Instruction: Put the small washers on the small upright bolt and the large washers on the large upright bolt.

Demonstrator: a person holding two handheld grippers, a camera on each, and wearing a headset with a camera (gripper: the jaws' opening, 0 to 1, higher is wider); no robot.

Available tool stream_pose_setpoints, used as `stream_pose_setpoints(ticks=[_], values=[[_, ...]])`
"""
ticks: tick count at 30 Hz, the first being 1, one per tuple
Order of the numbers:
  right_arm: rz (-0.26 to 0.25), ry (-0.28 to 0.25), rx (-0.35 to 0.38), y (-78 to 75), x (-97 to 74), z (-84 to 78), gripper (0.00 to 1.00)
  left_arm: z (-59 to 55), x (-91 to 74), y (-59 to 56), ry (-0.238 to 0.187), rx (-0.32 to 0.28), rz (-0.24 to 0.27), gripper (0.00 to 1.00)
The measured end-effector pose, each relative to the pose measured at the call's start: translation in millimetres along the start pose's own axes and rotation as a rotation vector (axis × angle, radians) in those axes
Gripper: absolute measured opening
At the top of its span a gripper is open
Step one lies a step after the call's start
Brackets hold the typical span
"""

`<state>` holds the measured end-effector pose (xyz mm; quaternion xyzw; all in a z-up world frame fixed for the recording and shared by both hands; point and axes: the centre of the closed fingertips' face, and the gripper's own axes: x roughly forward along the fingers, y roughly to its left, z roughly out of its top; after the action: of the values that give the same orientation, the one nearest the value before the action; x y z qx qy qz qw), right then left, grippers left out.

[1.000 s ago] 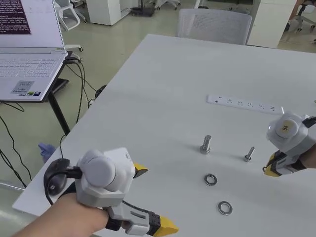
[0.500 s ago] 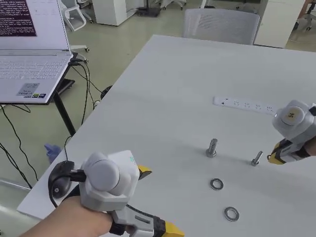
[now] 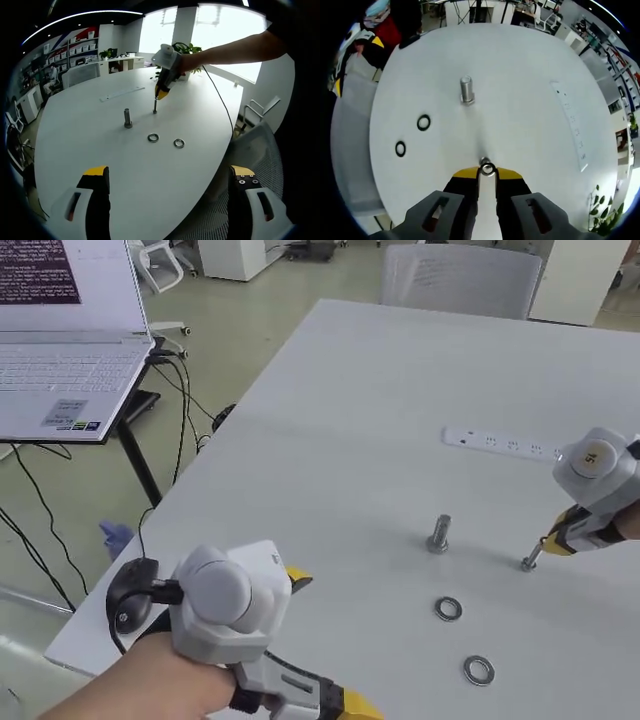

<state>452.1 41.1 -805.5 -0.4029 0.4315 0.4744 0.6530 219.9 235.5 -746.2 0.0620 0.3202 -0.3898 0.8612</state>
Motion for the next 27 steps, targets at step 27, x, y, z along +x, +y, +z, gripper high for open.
stream_pose_setpoints(ticks=[27], values=[[0.026, 0.026, -0.002, -0.1, 19.8, -4.6, 0.12, -5.3, 3.5, 2.8, 0.013, -0.015, 0.000, 0.98]])
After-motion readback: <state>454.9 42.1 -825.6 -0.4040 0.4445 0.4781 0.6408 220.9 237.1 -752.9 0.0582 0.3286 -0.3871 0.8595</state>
